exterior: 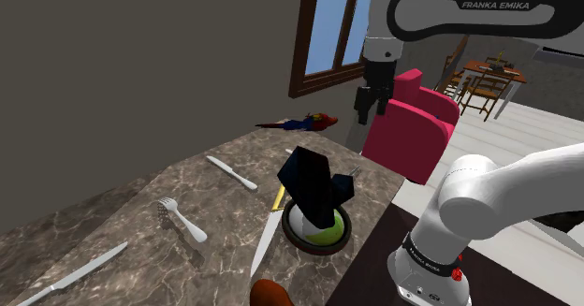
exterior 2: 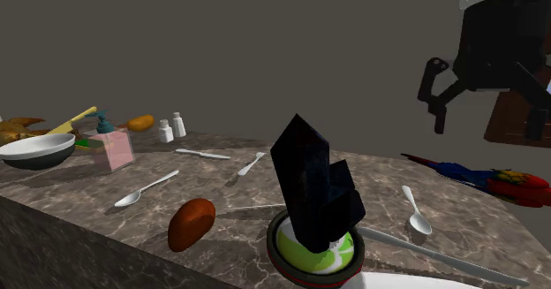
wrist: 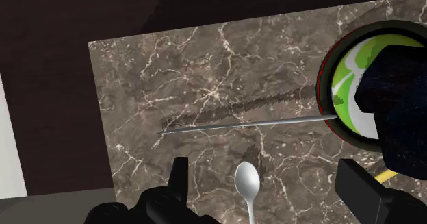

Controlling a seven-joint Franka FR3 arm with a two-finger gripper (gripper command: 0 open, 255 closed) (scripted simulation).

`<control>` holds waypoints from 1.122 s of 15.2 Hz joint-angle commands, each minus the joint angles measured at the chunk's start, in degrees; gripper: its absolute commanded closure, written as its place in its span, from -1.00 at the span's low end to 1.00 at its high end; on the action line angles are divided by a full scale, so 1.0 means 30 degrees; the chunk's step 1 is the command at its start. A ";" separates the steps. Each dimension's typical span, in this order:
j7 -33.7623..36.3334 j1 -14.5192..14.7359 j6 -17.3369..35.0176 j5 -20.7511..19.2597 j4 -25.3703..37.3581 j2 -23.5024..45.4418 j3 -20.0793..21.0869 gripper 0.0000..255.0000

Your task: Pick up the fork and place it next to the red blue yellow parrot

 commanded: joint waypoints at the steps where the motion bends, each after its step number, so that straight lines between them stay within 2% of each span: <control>1: 0.0000 0.0000 0.0000 0.0000 0.0000 0.0000 0.0000 -1.00; 9: 0.2641 0.1418 0.2981 0.2163 -0.0014 0.3016 0.2318 -1.00; 17: 0.5037 0.2559 0.5823 0.3527 0.1421 0.7135 0.4497 -1.00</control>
